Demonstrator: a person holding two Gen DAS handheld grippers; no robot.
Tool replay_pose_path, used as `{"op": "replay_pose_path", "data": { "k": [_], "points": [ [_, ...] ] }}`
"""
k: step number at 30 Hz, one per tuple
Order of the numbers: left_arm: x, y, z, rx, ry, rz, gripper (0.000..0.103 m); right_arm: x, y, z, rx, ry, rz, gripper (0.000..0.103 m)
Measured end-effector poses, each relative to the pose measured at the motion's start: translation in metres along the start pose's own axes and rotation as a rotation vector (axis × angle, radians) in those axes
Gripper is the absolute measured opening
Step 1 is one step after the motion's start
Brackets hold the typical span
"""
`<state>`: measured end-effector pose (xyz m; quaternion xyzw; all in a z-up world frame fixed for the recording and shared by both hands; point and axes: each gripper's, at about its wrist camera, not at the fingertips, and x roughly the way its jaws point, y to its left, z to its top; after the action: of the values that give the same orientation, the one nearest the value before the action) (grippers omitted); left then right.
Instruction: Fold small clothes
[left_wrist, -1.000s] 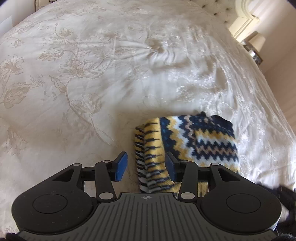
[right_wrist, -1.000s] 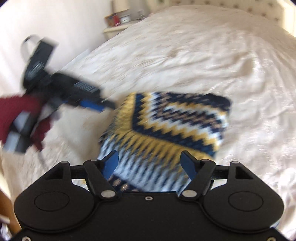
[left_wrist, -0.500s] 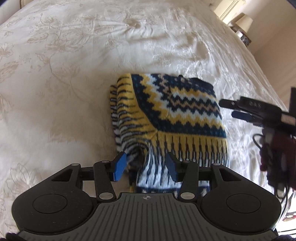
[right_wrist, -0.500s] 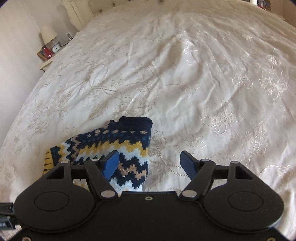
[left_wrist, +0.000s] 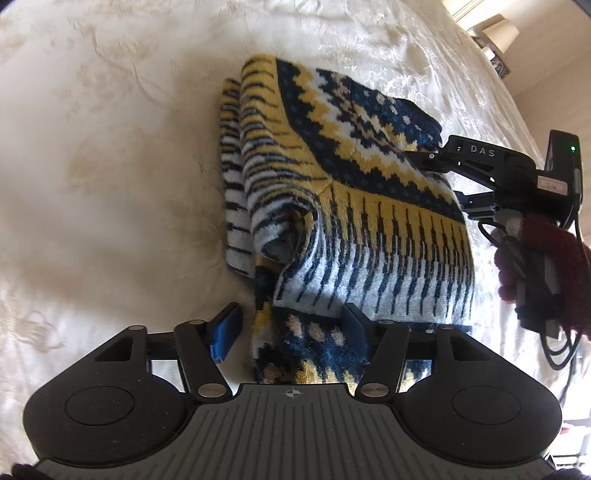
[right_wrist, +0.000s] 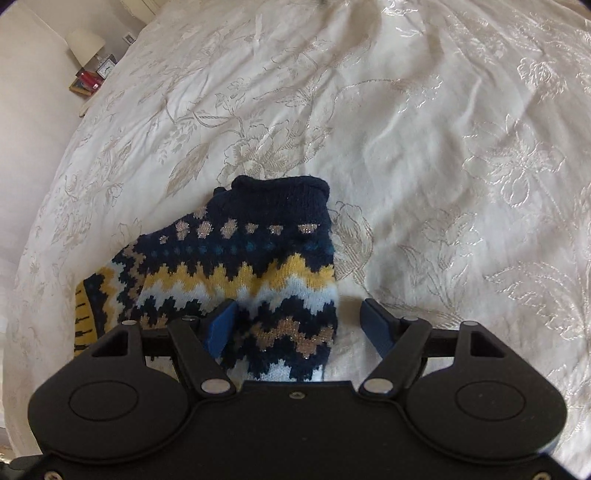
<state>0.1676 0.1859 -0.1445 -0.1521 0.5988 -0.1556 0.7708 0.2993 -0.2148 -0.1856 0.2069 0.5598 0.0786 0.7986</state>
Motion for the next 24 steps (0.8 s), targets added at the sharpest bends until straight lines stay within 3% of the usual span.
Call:
{"op": "replay_pose_path", "data": {
  "k": [4, 8, 11, 13, 15, 17, 24],
  "points": [
    [0.013, 0.007, 0.004, -0.064, 0.013, -0.057, 0.068, 0.002, -0.007, 0.0, 0.028, 0.009, 0.065, 0.077],
    [0.021, 0.013, 0.01, -0.104, 0.031, -0.128, 0.069, 0.002, -0.011, -0.002, 0.037, 0.013, 0.125, 0.078],
    [0.028, 0.017, 0.011, -0.157, 0.057, -0.24, 0.065, 0.002, -0.016, -0.006, 0.066, 0.017, 0.189, 0.078],
    [0.031, 0.019, 0.008, -0.187, 0.072, -0.285, 0.055, 0.001, -0.02, -0.01, 0.094, 0.021, 0.227, 0.077],
    [0.029, 0.014, 0.006, -0.166, 0.072, -0.303, 0.047, -0.001, -0.02, -0.014, 0.102, 0.034, 0.253, 0.056],
    [0.025, 0.005, 0.003, -0.129, 0.051, -0.312, 0.047, -0.007, -0.019, -0.017, 0.104, 0.031, 0.257, 0.048],
    [0.008, -0.033, -0.028, -0.109, 0.03, -0.36, 0.047, -0.051, -0.02, -0.024, 0.086, 0.021, 0.277, 0.046]
  ]
}}
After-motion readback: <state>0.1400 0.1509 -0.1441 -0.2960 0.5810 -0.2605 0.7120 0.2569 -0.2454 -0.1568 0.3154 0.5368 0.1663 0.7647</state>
